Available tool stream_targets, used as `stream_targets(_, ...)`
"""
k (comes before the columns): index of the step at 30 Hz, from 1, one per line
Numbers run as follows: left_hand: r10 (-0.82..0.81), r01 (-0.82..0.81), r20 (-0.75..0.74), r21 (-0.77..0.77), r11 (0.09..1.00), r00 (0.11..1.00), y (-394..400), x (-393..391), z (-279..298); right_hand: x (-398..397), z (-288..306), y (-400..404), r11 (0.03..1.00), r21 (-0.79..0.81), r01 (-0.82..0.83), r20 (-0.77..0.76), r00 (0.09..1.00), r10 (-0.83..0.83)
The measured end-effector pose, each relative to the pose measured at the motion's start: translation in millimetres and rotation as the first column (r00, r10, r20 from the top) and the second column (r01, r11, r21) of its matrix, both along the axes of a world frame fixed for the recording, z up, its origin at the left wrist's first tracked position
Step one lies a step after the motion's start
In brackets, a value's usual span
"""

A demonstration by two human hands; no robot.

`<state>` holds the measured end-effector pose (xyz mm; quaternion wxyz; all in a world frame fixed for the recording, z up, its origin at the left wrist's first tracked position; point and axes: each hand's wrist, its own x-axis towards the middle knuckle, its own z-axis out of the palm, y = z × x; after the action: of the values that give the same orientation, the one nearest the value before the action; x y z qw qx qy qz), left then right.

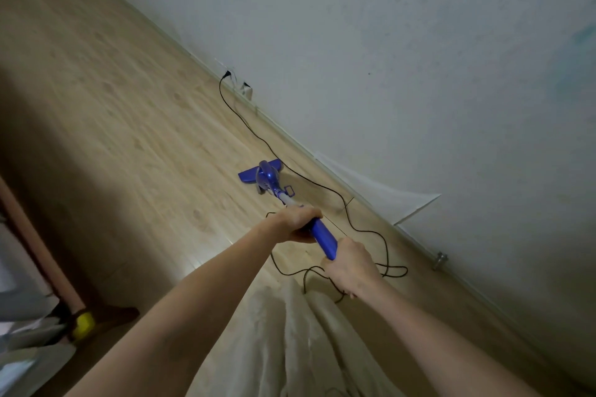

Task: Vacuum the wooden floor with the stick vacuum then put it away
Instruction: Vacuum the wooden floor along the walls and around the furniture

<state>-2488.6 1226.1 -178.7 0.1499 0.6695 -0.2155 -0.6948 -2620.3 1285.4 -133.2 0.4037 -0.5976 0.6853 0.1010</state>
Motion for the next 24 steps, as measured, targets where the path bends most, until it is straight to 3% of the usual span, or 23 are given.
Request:
stream_targets(11,0.045,-0.045,0.007,0.012,0.999,0.999,34,-67,11,-69,4,22,0.997,0.019,-0.079,0.028,0.997,0.078)
stream_targets(17,0.155,-0.155,-0.036,0.002,0.988,0.987,63,-144,20,-145,18,37,0.993,0.045,-0.109,-0.008,0.994,0.110)
stream_targets(24,0.173,-0.170,-0.128,0.034,0.985,0.976,71,-199,31,-206,40,33,0.982,0.087,-0.168,-0.058,0.983,0.173)
